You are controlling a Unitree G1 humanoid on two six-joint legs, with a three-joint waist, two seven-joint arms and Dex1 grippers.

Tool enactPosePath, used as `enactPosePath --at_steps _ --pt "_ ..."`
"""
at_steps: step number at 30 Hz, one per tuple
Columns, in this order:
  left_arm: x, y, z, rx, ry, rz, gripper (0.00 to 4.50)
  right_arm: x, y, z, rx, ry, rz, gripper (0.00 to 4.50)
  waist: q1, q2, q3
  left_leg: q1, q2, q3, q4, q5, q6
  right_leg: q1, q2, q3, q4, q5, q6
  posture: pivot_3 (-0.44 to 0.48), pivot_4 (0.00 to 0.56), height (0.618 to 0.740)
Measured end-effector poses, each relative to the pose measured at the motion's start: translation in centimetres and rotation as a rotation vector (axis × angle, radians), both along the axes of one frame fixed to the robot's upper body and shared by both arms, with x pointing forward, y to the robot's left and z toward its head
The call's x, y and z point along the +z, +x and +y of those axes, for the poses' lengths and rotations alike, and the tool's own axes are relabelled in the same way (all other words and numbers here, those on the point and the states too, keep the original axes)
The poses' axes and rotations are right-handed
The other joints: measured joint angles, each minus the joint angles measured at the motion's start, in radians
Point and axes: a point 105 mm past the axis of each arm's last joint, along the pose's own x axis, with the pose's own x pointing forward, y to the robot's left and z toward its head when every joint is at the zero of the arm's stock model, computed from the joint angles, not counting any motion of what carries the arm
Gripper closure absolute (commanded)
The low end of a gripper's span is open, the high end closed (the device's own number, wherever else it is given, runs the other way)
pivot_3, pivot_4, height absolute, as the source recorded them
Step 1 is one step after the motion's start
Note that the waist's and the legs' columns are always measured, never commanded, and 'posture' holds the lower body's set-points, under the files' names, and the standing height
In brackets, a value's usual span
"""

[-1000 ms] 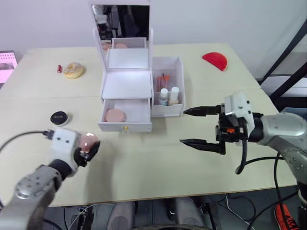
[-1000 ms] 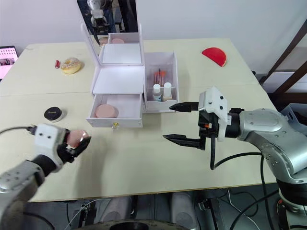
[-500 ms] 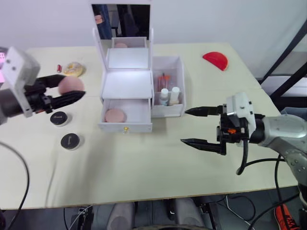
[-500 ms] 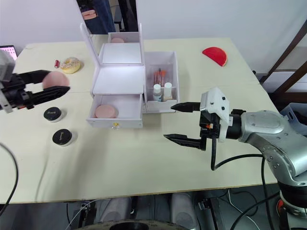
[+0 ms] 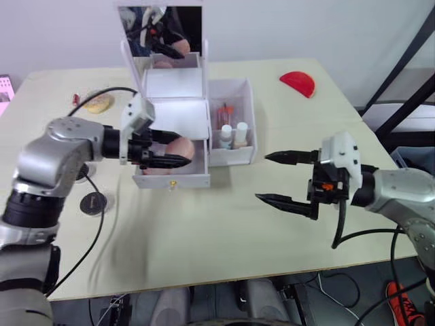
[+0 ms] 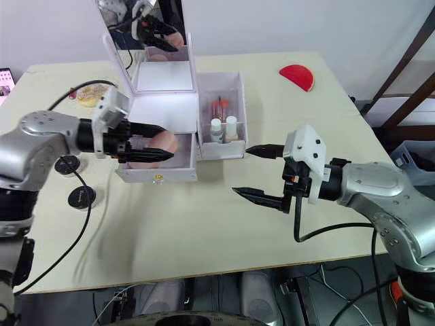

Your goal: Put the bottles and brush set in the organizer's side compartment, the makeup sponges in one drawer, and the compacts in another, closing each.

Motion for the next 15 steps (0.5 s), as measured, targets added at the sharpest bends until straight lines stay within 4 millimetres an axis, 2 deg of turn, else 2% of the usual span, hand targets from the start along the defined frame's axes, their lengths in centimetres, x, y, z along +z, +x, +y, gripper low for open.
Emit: enactPosePath --at_steps 4,15 --pt "-0.71 0.60 -0.07 0.007 0.023 0.003 1.83 0.12 -0.06 0.02 -0.010 0.007 -0.004 0.00 0.003 0.000 0.000 0.000 0.000 -0.001 0.000 0.000 0.000 0.000 0.001 0.000 0.000 0.000 0.000 0.000 0.150 0.739" --pt "-1.03 0.43 -0.66 -0.031 0.040 0.002 1.83 0.34 -0.12 0.14 -0.023 0.013 -0.016 0.00 0.003 0.000 0.000 0.000 0.000 -0.001 0.001 0.000 0.000 0.000 0.001 0.000 0.001 0.000 0.000 0.000 0.150 0.739"
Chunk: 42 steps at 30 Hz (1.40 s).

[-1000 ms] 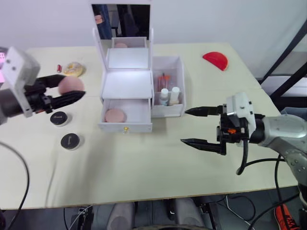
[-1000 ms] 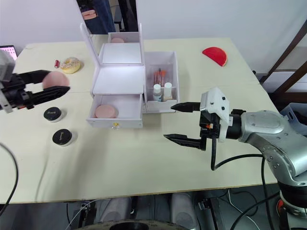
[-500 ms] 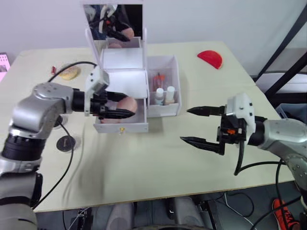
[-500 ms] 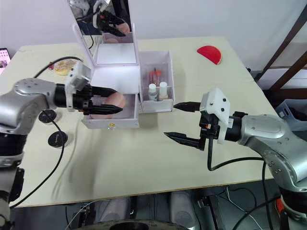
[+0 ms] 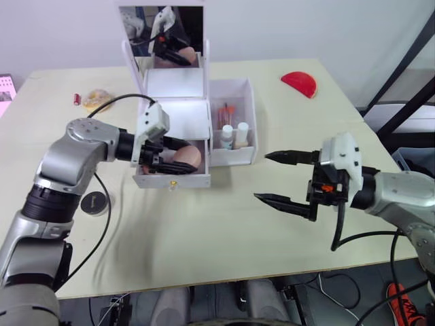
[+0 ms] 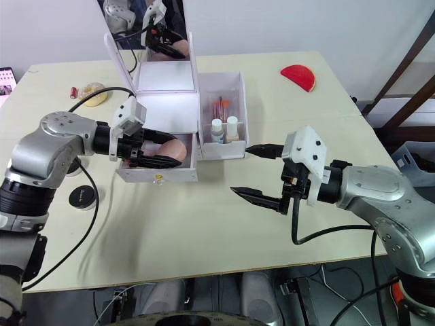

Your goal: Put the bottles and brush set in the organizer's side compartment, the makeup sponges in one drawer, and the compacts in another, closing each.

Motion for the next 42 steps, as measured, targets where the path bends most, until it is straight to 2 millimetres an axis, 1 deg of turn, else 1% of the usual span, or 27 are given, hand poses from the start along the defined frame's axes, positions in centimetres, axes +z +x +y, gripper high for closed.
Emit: enactPosePath --at_steps 2,4,5,6,13,16,19,23,24,25,26,27,29,31,32,33,36,42 --pt "0.0 0.0 0.0 0.002 0.004 -0.005 1.83 0.0 0.0 0.0 -0.002 0.002 0.000 0.00 0.000 0.000 0.000 0.000 0.000 0.000 0.000 0.000 0.000 0.000 0.000 0.000 0.000 0.000 0.000 0.000 0.150 0.739" --pt "-0.1 0.1 0.0 0.003 0.005 -0.006 0.76 0.0 0.0 0.0 -0.003 0.004 0.000 0.00 0.000 0.000 0.000 0.000 0.000 0.000 0.000 0.000 0.000 0.000 0.000 0.000 0.000 0.000 0.000 0.000 0.150 0.739" --pt "-0.1 0.1 -0.2 0.000 0.002 -0.005 0.35 0.0 0.0 0.0 -0.004 0.005 0.000 0.00 0.000 0.000 0.000 0.000 0.000 0.000 0.000 0.000 0.000 0.000 0.000 0.000 0.000 0.000 0.000 0.000 0.150 0.739" --pt "-0.1 0.1 -0.2 -0.001 0.000 -0.005 0.05 0.0 0.0 0.0 -0.004 0.006 0.000 0.00 0.000 0.000 0.000 0.000 0.000 0.000 0.000 0.000 0.000 0.000 0.000 0.000 0.000 0.000 0.000 0.000 0.150 0.739" --pt "-0.1 0.1 -0.3 0.003 -0.002 -0.004 0.05 0.0 0.0 0.0 -0.005 0.007 0.000 0.00 0.000 0.000 0.000 0.000 0.000 0.000 0.000 0.000 0.000 0.000 0.000 0.000 0.000 0.000 0.000 0.000 0.150 0.739" --pt "0.4 0.1 -0.3 0.004 -0.020 -0.004 0.05 0.0 0.0 0.0 -0.005 0.007 0.001 0.00 0.000 0.000 0.000 0.000 0.000 0.000 0.000 0.000 0.000 0.000 0.000 0.000 0.000 0.000 0.000 0.000 0.150 0.739" --pt "1.9 -0.2 -0.2 0.001 -0.064 -0.019 0.05 0.0 0.0 0.1 -0.004 0.008 0.002 0.00 -0.001 0.000 0.000 0.000 0.000 0.000 0.000 0.000 0.000 0.000 0.000 0.000 0.000 0.000 0.000 0.000 0.150 0.739" --pt "4.9 -2.0 0.7 -0.019 -0.151 -0.013 0.05 -0.1 0.0 0.1 -0.003 0.008 0.007 0.00 -0.005 0.000 0.000 0.000 0.000 0.000 0.000 0.000 0.000 0.000 0.000 0.000 0.001 0.000 0.000 0.000 0.150 0.739" --pt "5.5 -2.8 1.3 -0.021 -0.168 -0.005 0.57 -0.2 0.0 0.1 -0.004 0.008 0.011 0.00 -0.007 0.000 0.000 0.001 0.001 0.000 0.000 0.000 0.000 0.000 0.001 0.000 0.001 0.000 0.000 0.000 0.150 0.739" --pt "5.8 -3.4 1.8 -0.018 -0.177 0.004 0.85 -0.3 -0.1 0.0 -0.005 0.008 0.016 0.00 -0.007 0.000 0.000 0.001 0.001 0.000 0.000 0.000 0.000 0.000 0.001 0.000 0.001 0.000 0.000 0.000 0.150 0.739" --pt "5.7 -4.2 2.3 -0.016 -0.180 0.026 1.23 -0.3 -0.1 0.1 -0.002 0.008 0.018 0.00 -0.008 0.001 0.000 0.001 0.001 0.000 -0.001 0.000 0.000 0.000 0.001 0.000 0.001 0.000 0.000 0.000 0.150 0.739" --pt "5.1 -5.3 3.0 -0.015 -0.171 0.065 1.85 -0.4 -0.1 0.1 -0.001 0.008 0.021 0.00 -0.009 0.001 0.000 0.001 0.001 0.000 -0.001 0.000 0.000 0.000 0.001 0.001 0.002 0.000 0.000 0.000 0.150 0.739" --pt "3.3 -7.3 4.2 -0.001 -0.143 0.169 2.77 -0.5 -0.1 0.1 0.001 0.008 0.027 0.00 -0.011 0.001 0.000 0.002 0.002 0.001 -0.001 0.000 0.000 -0.001 0.001 0.001 0.002 0.000 0.000 0.000 0.150 0.739" --pt "2.0 -8.7 4.8 0.010 -0.121 0.235 3.92 -0.6 -0.1 0.2 0.006 0.009 0.031 0.00 -0.002 0.000 0.000 0.001 0.002 0.000 0.000 0.000 0.000 -0.001 0.001 0.001 0.002 0.000 -0.001 0.000 0.150 0.739" --pt "1.6 -9.2 5.0 0.014 -0.110 0.247 4.37 -0.6 -0.1 0.2 0.008 0.009 0.032 0.00 0.002 0.000 0.000 0.001 0.002 0.000 0.000 0.000 0.000 -0.001 0.001 0.001 0.002 0.000 -0.001 0.000 0.150 0.739" --pt "1.3 -9.6 5.2 0.022 -0.093 0.253 4.44 -0.6 -0.2 0.2 0.011 0.009 0.033 0.00 0.007 0.000 0.000 0.001 0.002 0.000 0.001 0.000 0.000 0.000 0.001 0.001 0.002 0.000 -0.001 0.000 0.150 0.739" --pt "1.1 -9.8 5.5 0.040 -0.045 0.212 4.44 -0.6 -0.1 0.1 0.013 0.010 0.037 0.00 0.018 0.000 0.000 0.002 0.002 0.000 0.003 0.000 0.000 0.001 0.001 0.001 0.000 -0.001 0.000 0.000 0.150 0.739" --pt "-1.0 -7.9 5.8 0.140 0.087 0.090 4.44 -0.6 -0.1 0.1 0.021 0.010 0.037 0.00 0.021 0.001 0.000 0.001 0.002 0.001 0.002 0.000 0.000 0.000 0.002 0.001 0.000 0.002 -0.003 0.000 0.150 0.739"
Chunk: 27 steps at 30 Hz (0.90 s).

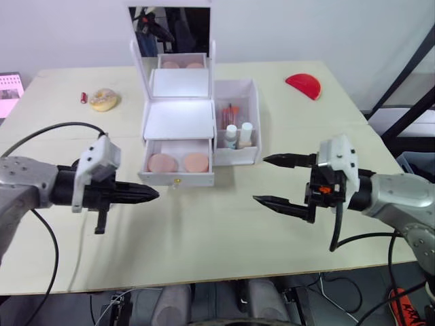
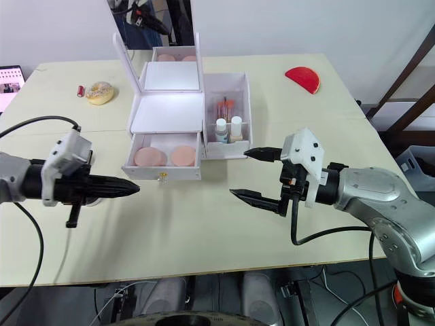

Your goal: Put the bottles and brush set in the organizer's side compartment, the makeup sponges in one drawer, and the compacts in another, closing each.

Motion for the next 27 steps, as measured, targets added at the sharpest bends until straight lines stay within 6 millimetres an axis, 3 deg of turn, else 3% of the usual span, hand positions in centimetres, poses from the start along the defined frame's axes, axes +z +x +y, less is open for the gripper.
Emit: enactPosePath --at_steps 4,27 --pt "-0.8 1.5 0.1 0.047 0.027 -0.043 4.44 0.0 0.0 0.0 -0.002 0.001 0.000 0.00 0.000 0.000 0.000 -0.001 0.000 0.000 -0.002 0.000 0.000 -0.001 0.000 0.000 0.000 0.000 0.001 0.000 0.150 0.739" --pt "-0.8 9.6 -2.0 0.184 0.024 -0.254 4.44 0.0 -0.1 0.1 -0.031 0.001 -0.004 0.00 0.001 0.000 0.000 0.000 0.000 0.000 0.000 0.000 0.000 0.000 0.001 0.000 0.001 0.000 0.001 0.000 0.150 0.739"
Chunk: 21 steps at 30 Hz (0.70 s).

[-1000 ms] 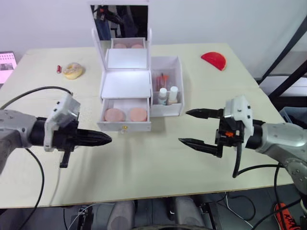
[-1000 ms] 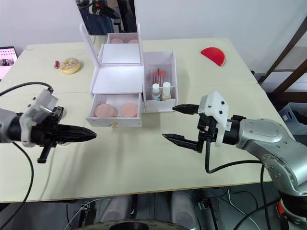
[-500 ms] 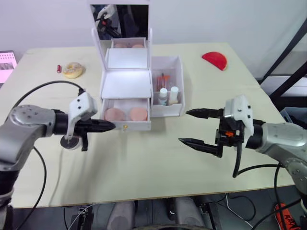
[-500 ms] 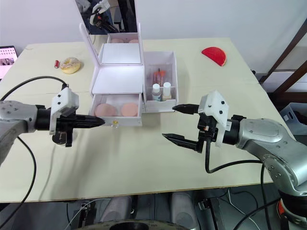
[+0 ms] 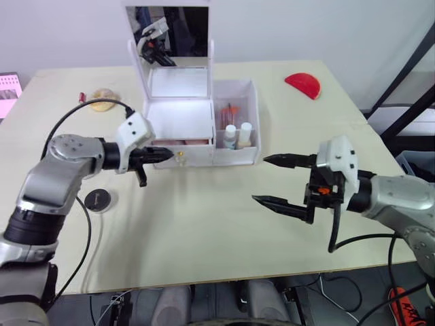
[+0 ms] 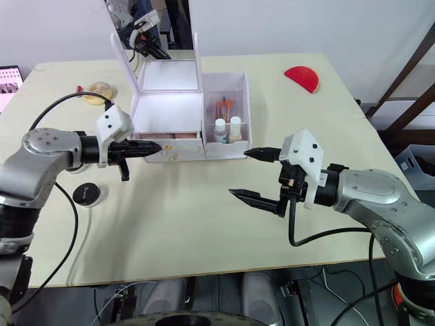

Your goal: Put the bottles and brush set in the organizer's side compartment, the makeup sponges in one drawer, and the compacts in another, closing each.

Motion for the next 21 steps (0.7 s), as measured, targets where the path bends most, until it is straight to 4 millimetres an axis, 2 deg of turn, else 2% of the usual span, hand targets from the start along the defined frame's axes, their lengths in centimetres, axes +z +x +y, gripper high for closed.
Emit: enactPosePath --at_steps 14,19,21 --pt "-0.4 0.9 -0.8 0.027 -0.024 -0.016 4.44 0.1 -0.3 0.3 0.014 0.011 0.009 0.00 0.002 0.000 0.000 0.000 0.000 -0.001 0.003 0.000 0.000 0.002 0.000 0.000 0.001 0.000 0.000 0.000 0.150 0.739" --pt "-0.2 0.6 -0.8 0.021 -0.040 -0.003 4.44 0.3 -0.3 0.1 0.010 0.012 0.006 0.00 0.001 0.000 0.000 0.000 0.000 -0.001 0.003 0.000 0.000 0.002 0.000 0.000 0.001 0.000 0.000 0.000 0.150 0.739" --pt "0.6 -0.1 -0.6 0.003 -0.062 0.005 4.44 0.4 -0.3 -0.2 0.005 -0.001 0.002 0.00 0.000 0.000 0.000 0.000 0.000 -0.001 0.002 0.000 0.000 0.002 0.000 0.000 0.000 0.000 0.001 0.000 0.150 0.739"
